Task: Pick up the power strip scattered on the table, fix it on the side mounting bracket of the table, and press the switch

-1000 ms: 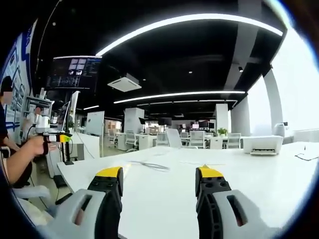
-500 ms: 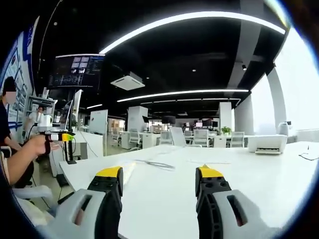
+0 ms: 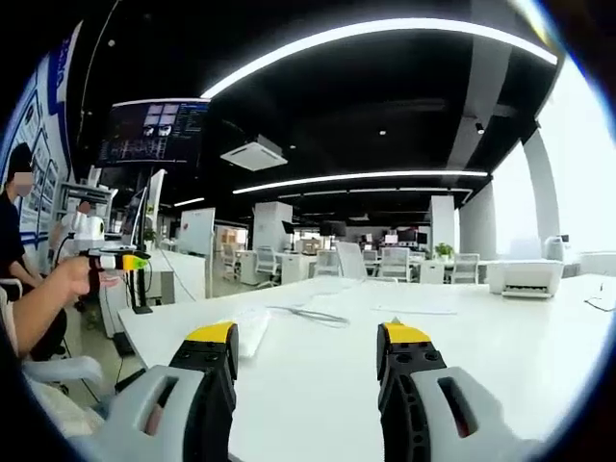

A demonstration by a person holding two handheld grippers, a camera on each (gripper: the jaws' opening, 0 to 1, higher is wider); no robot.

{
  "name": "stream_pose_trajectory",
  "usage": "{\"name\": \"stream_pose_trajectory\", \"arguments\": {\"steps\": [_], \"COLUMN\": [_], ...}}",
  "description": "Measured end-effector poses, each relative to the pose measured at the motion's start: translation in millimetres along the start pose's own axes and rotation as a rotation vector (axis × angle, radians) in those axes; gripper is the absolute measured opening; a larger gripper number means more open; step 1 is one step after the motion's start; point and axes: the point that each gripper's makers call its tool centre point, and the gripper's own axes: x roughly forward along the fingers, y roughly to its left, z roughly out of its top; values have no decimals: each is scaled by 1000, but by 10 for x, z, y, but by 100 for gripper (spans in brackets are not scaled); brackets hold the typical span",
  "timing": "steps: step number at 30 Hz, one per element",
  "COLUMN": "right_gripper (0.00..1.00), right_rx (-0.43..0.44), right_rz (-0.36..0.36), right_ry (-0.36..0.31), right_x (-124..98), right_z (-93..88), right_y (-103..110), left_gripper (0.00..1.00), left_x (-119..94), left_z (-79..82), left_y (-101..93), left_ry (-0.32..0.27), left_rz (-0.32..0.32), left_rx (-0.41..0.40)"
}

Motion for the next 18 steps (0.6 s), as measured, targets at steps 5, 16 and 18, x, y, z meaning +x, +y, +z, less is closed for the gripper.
{"name": "stream_pose_trajectory", "arguments": {"steps": [5, 16, 18], "right_gripper": [54, 54, 54], "right_rx": [3, 13, 14], "right_rz": [8, -5, -2], "right_ry": [6, 7, 10], "right_x": [44, 177, 214], "right_z": [-39, -88, -109], "right_y": [41, 1, 4], "left_gripper": [72, 72, 72], "left_x": [-7, 30, 27], "left_z": [-28, -78, -86], "left_y": [-7, -61, -52], "left_ry": [4, 12, 13], "left_rz": [0, -12, -12], "left_rx": [-4, -6, -8]}}
